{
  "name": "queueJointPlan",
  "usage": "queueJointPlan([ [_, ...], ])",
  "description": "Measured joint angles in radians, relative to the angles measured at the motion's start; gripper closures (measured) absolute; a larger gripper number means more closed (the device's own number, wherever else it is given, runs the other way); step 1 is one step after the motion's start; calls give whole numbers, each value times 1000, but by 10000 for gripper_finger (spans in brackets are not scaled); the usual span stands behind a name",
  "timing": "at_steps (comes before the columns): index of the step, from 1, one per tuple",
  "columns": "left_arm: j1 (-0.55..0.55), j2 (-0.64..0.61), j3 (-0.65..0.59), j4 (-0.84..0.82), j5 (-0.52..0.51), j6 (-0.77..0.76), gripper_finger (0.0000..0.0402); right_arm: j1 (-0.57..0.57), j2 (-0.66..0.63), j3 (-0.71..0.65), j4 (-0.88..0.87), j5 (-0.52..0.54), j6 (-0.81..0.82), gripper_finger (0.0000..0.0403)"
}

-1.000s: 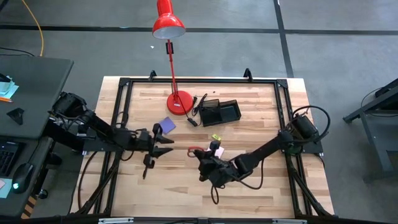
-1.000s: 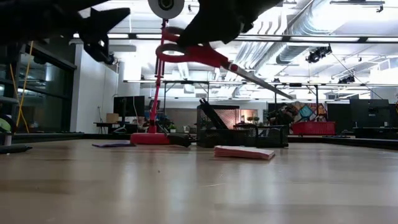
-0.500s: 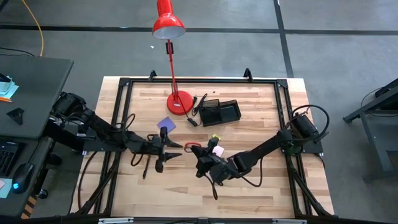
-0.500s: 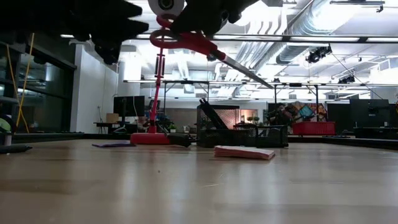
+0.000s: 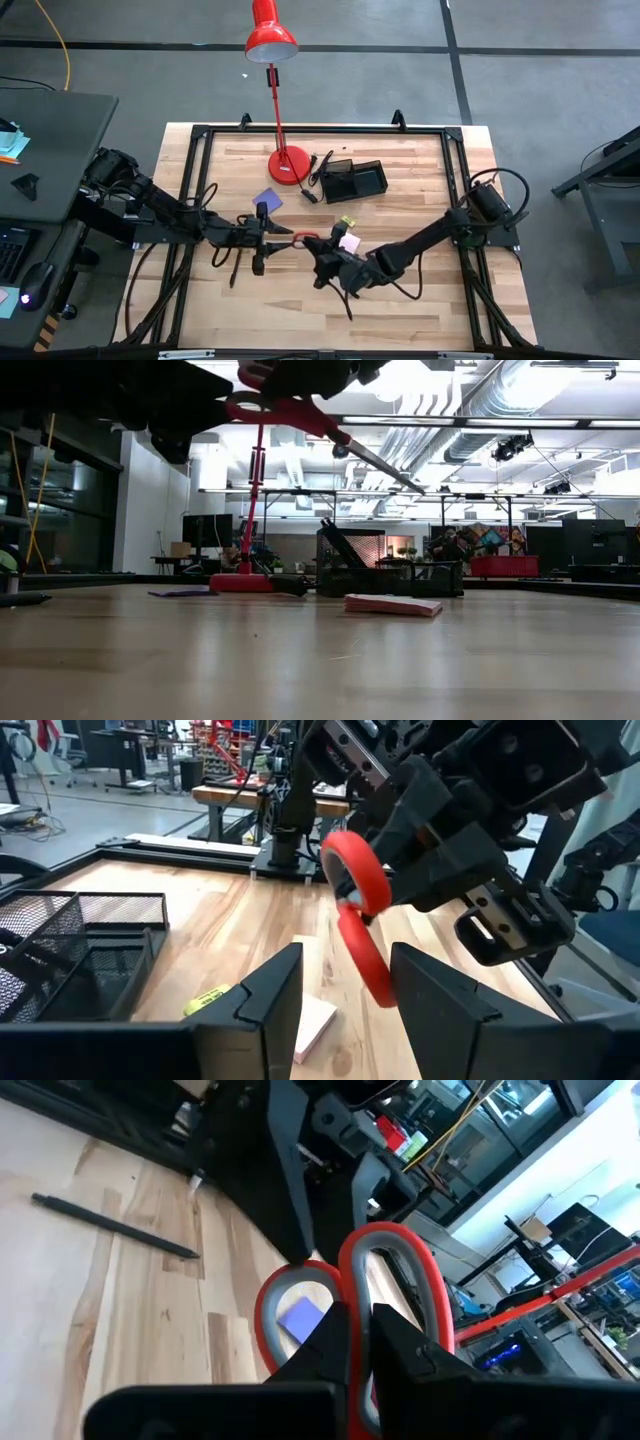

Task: Pick and place office supplies into organizer
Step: Put the red scissors into the black desk organizer

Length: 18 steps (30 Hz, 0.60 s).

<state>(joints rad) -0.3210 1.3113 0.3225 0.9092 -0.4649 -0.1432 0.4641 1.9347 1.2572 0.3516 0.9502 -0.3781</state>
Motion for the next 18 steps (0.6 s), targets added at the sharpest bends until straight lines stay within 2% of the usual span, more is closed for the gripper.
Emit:
queueJointPlan([
  [12,0,0,0,-22,6,-1,263,-29,0,0,64,-97,-52,402],
  [15,-1,0,0,-23,5,3,290,-37,0,0,71,-114,-51,402],
  [18,-1,0,0,-23,3,4,334,-40,0,0,71,-104,-57,403],
])
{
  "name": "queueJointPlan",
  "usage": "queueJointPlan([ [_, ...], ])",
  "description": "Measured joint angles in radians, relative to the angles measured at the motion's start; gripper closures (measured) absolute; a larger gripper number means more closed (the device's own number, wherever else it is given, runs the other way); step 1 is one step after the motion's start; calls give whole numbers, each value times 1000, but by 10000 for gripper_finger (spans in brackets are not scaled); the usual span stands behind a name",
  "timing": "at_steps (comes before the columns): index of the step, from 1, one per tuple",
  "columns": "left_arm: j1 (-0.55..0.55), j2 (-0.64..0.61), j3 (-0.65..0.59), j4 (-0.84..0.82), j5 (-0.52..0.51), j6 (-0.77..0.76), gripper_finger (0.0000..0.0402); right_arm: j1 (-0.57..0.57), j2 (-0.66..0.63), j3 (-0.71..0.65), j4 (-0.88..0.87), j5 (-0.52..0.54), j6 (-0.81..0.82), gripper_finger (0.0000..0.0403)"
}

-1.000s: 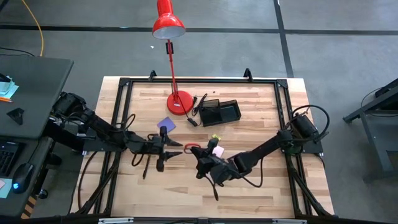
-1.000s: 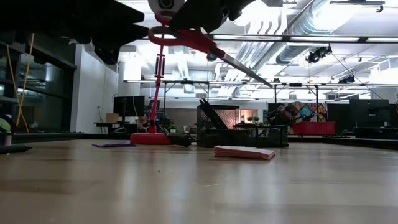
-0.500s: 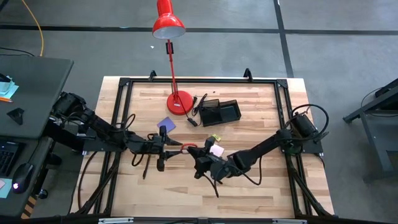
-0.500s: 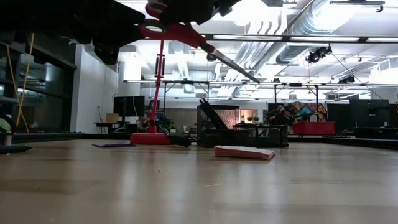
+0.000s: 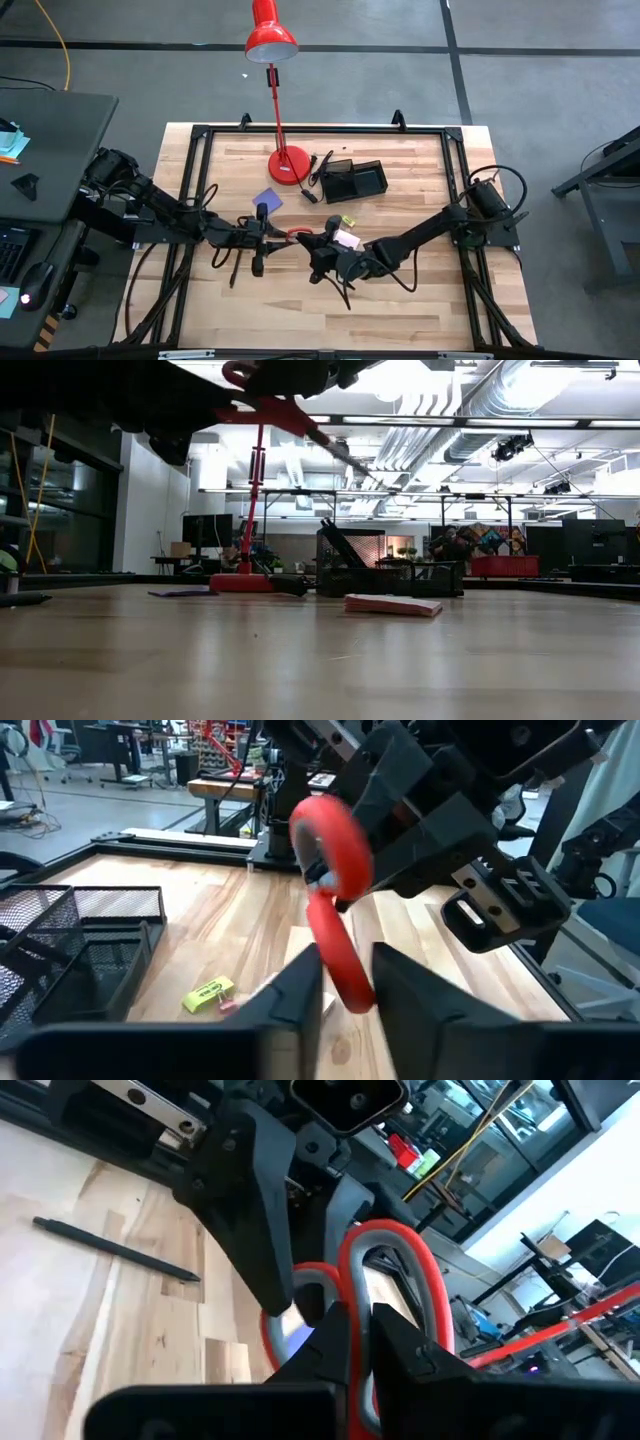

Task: Pick and place office supplies into organizer
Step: Put the red scissors into the black desk organizer

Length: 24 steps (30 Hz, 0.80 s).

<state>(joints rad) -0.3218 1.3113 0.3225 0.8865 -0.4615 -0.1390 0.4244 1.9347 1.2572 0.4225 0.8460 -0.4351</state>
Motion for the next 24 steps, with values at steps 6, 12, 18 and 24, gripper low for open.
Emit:
queueJointPlan([
  [6,1,0,0,0,-5,22,379,2,0,0,-7,22,-11,402],
  [12,1,0,1,3,-36,28,374,16,1,0,-20,62,-32,394],
  [18,2,1,0,33,-56,64,382,79,0,1,-24,180,-38,329],
  [24,1,1,0,43,-68,71,382,116,0,1,-27,260,-42,270],
])
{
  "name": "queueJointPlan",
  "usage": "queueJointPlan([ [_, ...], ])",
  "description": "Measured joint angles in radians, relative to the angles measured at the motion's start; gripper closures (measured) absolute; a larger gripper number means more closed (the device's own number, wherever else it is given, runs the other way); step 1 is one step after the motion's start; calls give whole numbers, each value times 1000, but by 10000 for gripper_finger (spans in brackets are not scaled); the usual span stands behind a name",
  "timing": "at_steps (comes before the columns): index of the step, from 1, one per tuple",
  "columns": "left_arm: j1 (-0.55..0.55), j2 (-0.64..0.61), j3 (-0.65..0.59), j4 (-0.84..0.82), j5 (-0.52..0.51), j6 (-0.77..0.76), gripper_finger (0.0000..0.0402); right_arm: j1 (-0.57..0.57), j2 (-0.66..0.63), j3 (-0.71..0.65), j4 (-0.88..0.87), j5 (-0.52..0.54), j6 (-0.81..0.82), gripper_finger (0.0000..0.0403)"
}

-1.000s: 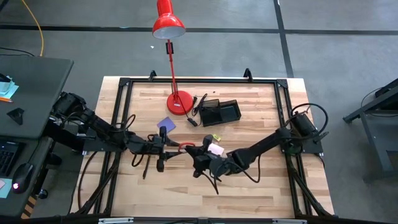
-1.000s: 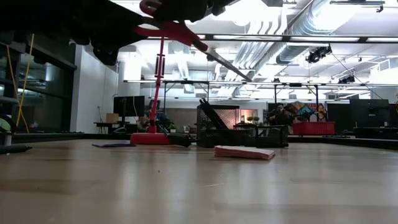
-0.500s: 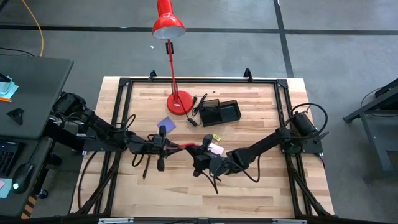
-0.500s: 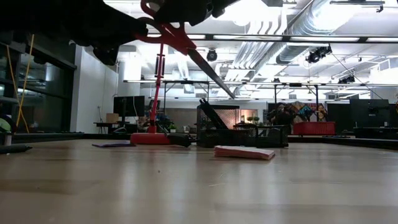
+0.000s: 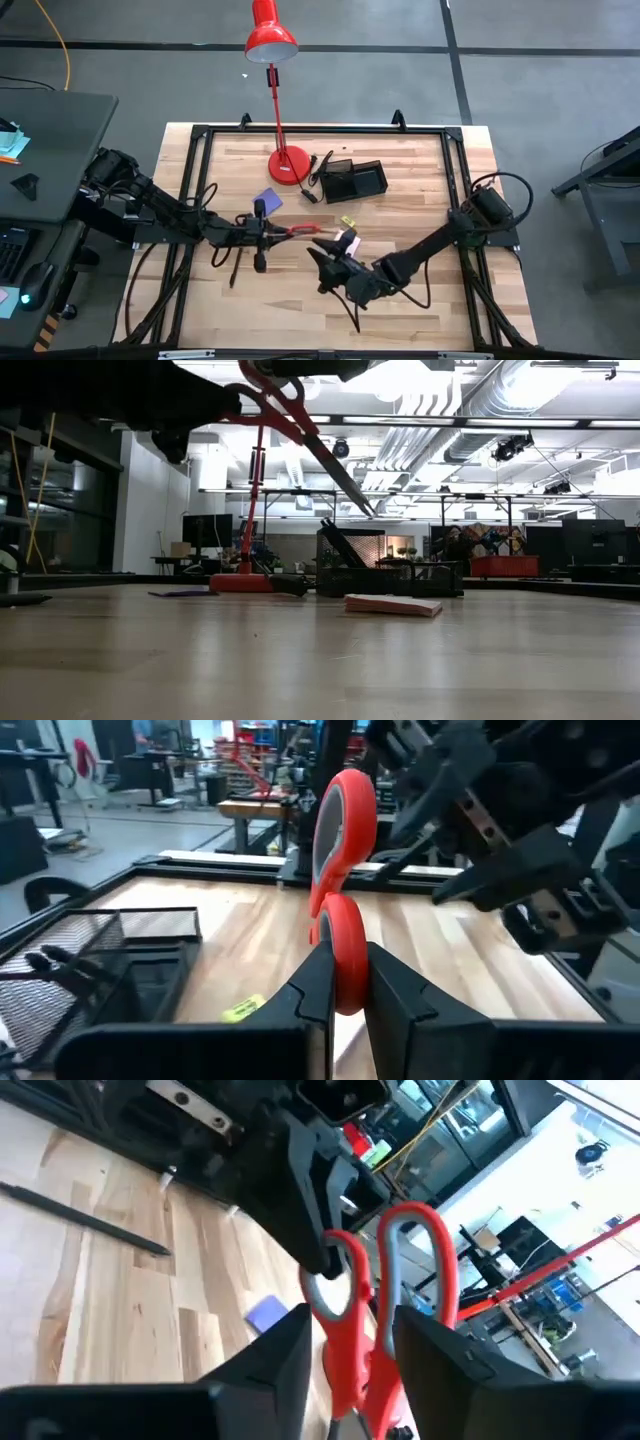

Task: Pick and place office supplies into organizer
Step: Put the red scissors into the black desk organizer

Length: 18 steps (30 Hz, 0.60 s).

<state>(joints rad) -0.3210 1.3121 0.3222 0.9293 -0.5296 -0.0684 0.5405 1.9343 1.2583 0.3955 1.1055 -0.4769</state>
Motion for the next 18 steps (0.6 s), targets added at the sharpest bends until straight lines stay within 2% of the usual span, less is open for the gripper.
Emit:
queueJointPlan([
  [4,2,-1,2,109,-57,99,382,36,0,0,-65,104,33,259],
  [7,4,-1,23,107,-137,158,382,81,0,0,-126,254,82,257],
  [9,30,-1,44,81,-144,170,382,110,0,0,-187,346,159,257],
  [12,112,-1,84,3,-73,143,382,153,0,0,-306,449,315,258],
  [18,314,-1,181,-157,111,83,382,226,0,-1,-539,465,614,256],
])
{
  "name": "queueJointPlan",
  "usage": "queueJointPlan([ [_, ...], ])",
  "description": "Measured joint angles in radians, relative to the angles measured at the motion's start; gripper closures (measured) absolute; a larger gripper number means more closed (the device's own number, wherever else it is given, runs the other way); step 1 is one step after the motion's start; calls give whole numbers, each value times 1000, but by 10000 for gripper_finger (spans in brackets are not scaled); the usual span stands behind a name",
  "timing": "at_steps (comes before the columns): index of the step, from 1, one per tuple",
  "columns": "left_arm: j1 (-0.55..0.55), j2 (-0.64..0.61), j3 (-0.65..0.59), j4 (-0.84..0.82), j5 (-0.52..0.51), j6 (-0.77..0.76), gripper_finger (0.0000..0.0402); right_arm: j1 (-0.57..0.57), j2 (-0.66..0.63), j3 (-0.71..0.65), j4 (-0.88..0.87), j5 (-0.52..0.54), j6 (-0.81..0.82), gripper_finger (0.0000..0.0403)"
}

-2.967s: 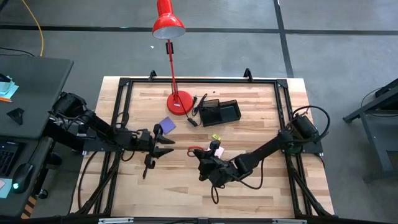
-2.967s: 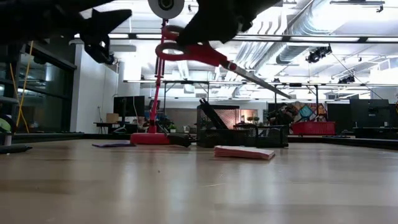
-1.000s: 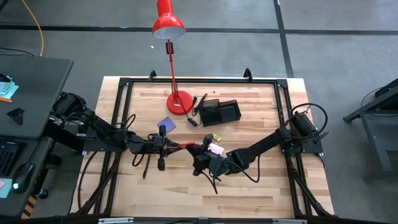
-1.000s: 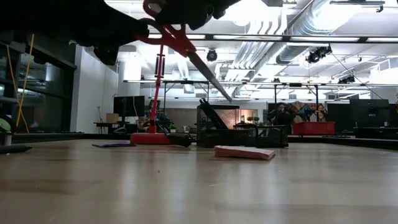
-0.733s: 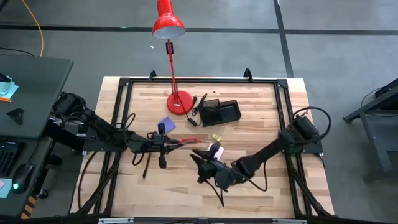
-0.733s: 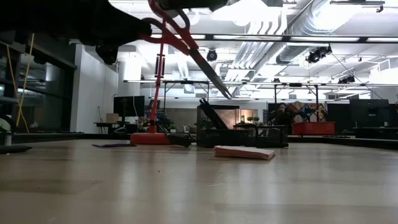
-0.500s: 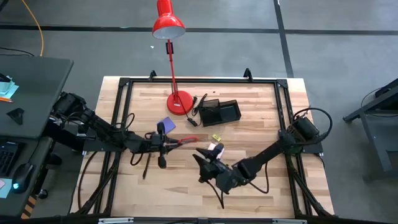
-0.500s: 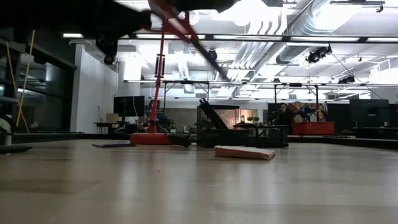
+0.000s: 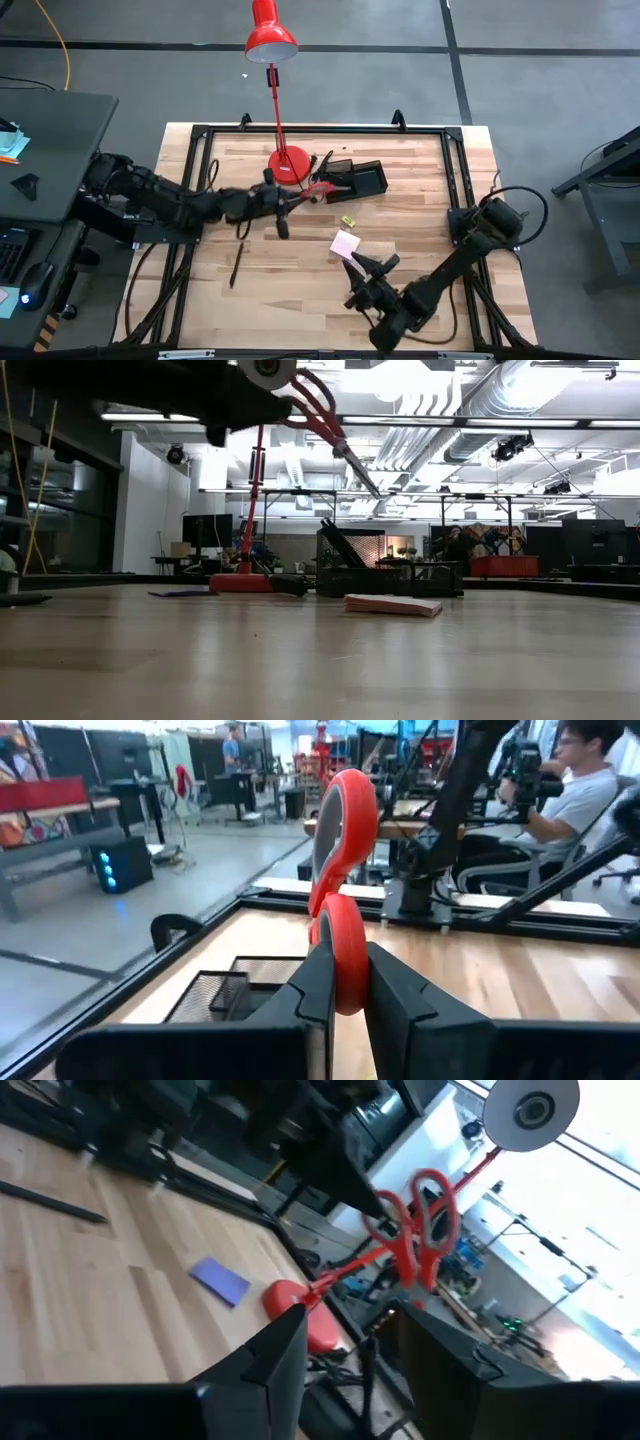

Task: Pick and place office supplies into organizer
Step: Put the red scissors into the black desk organizer

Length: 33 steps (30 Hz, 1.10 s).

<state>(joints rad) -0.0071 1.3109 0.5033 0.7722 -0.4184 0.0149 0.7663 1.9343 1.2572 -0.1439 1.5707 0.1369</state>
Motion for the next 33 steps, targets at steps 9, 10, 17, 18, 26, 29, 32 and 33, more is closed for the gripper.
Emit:
queueJointPlan([
  [9,271,0,170,-349,132,-38,381,15,0,0,-316,-7,372,257],
  [10,293,0,180,-361,160,-38,381,13,0,0,-349,-12,412,256],
  [17,376,1,195,-368,356,-71,382,-2,0,0,-500,-42,602,258],
  [18,374,4,195,-370,356,-68,382,-3,0,0,-506,-42,611,257],
  [26,373,68,196,-390,359,-64,382,-6,0,0,-509,-41,625,258],
  [29,374,97,196,-380,358,-62,380,-13,0,0,-507,-41,625,256],
  [32,373,113,196,-376,354,-61,375,-20,0,0,-507,-47,631,257],
  [33,373,118,198,-378,357,-61,372,-21,0,0,-507,-52,633,258],
])
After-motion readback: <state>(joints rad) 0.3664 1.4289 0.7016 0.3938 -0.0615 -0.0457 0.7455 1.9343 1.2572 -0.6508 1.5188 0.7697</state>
